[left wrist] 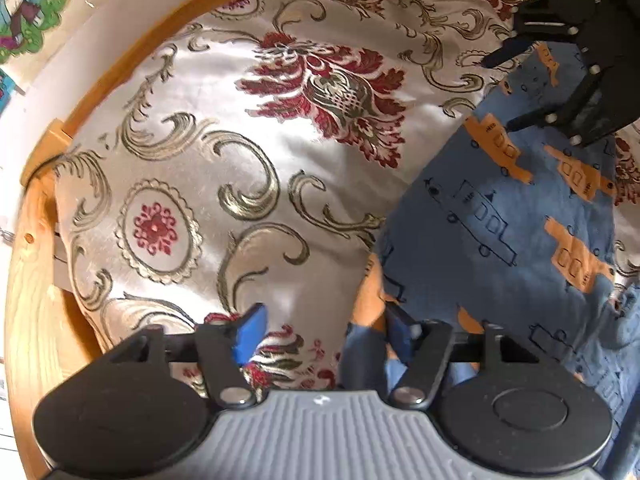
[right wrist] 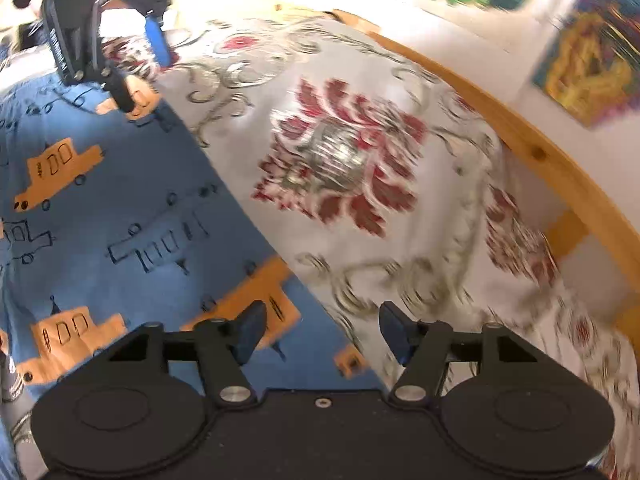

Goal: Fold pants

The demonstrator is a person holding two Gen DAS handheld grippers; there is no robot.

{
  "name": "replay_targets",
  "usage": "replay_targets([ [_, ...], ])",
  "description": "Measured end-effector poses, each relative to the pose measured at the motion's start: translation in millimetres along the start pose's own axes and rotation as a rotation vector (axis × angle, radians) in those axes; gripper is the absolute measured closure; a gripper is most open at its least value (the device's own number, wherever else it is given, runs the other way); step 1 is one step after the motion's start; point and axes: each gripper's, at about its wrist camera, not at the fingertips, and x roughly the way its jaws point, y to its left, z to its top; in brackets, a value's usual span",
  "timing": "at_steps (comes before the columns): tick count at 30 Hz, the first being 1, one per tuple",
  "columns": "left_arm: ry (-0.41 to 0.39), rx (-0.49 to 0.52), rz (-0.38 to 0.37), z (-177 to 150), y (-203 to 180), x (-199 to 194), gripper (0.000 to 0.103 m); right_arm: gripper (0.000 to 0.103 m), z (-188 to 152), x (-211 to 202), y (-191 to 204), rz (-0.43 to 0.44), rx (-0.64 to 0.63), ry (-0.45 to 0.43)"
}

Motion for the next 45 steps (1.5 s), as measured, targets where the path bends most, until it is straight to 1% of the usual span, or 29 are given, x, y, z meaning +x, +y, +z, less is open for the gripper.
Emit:
replay_targets([
  [2, 0.011, -0.007, -0.02, 0.7, 1.3, 1.4, 0.063, 0.05, 4.6, 11.6, 5.1, -0.01, -0.018, 0.028],
  [3, 0.016, -0.009, -0.029, 2.0, 0.5, 2.0, 0.068, 0.064, 5.2, 17.2, 6.6, -0.016, -0.024, 0.047],
  [4, 0.024, -0.006, -0.038, 3.4, -1.5, 2.5, 0.078, 0.069, 4.7, 21.3, 7.8, -0.024, -0.027, 0.064],
  [5, 0.031, 0.006, -0.046, 4.4, -4.2, 2.7, 0.086, 0.07, 4.4, 24.3, 8.8, -0.026, -0.032, 0.076],
  [6, 0.033, 0.027, -0.048, 5.8, -7.8, 2.4, 0.089, 0.077, 3.7, 25.4, 10.4, -0.033, -0.038, 0.082],
  [7, 0.03, 0.046, -0.041, 6.4, -11.6, 1.6, 0.094, 0.086, 2.3, 25.9, 11.0, -0.039, -0.044, 0.086],
  [8, 0.025, 0.062, -0.031, 6.8, -15.1, 0.6, 0.098, 0.089, 1.7, 25.9, 11.9, -0.044, -0.055, 0.092],
  [10, 0.015, 0.068, -0.015, 6.6, -20.0, -2.0, 0.1, 0.097, 1.0, 22.6, 12.2, -0.047, -0.059, 0.09],
  [17, -0.046, 0.048, 0.057, 1.8, -28.7, -15.5, 0.1, 0.101, -1.3, -5.1, 13.6, -0.074, -0.051, 0.048],
  [20, -0.063, 0.069, 0.088, 0.7, -35.0, -19.4, 0.1, 0.101, -2.4, -16.5, 16.0, -0.091, -0.055, 0.031],
  [22, -0.071, 0.081, 0.109, -0.1, -40.8, -22.2, 0.1, 0.103, -4.1, -22.8, 17.5, -0.094, -0.05, 0.033],
  [27, -0.107, 0.125, 0.141, -6.1, -53.9, -36.0, 0.101, 0.103, -10.1, -39.1, 23.8, -0.098, -0.033, 0.023],
  [30, -0.132, 0.134, 0.127, -10.7, -60.6, -48.4, 0.101, 0.103, -13.4, -55.6, 27.2, -0.109, -0.021, 0.001],
  [32, -0.166, 0.171, 0.147, -19.1, -67.8, -57.5, 0.101, 0.103, -18.8, -74.1, 32.2, -0.118, -0.002, -0.026],
  [35, -0.195, 0.204, 0.166, -33.8, -82.1, -70.3, 0.101, 0.103, -30.2, -104.0, 46.0, -0.123, 0.008, -0.057],
  [40, -0.253, 0.282, 0.141, -69.4, -120.0, -91.3, 0.101, 0.103, -54.9, -154.1, 84.2, -0.111, 0.018, -0.056],
  [43, -0.244, 0.297, 0.115, -90.9, -142.4, -93.6, 0.101, 0.103, -69.7, -184.4, 111.4, -0.124, 0.019, -0.056],
  [45, -0.244, 0.315, 0.111, -106.1, -159.4, -94.1, 0.101, 0.103, -78.8, -201.5, 128.5, -0.121, 0.037, -0.052],
])
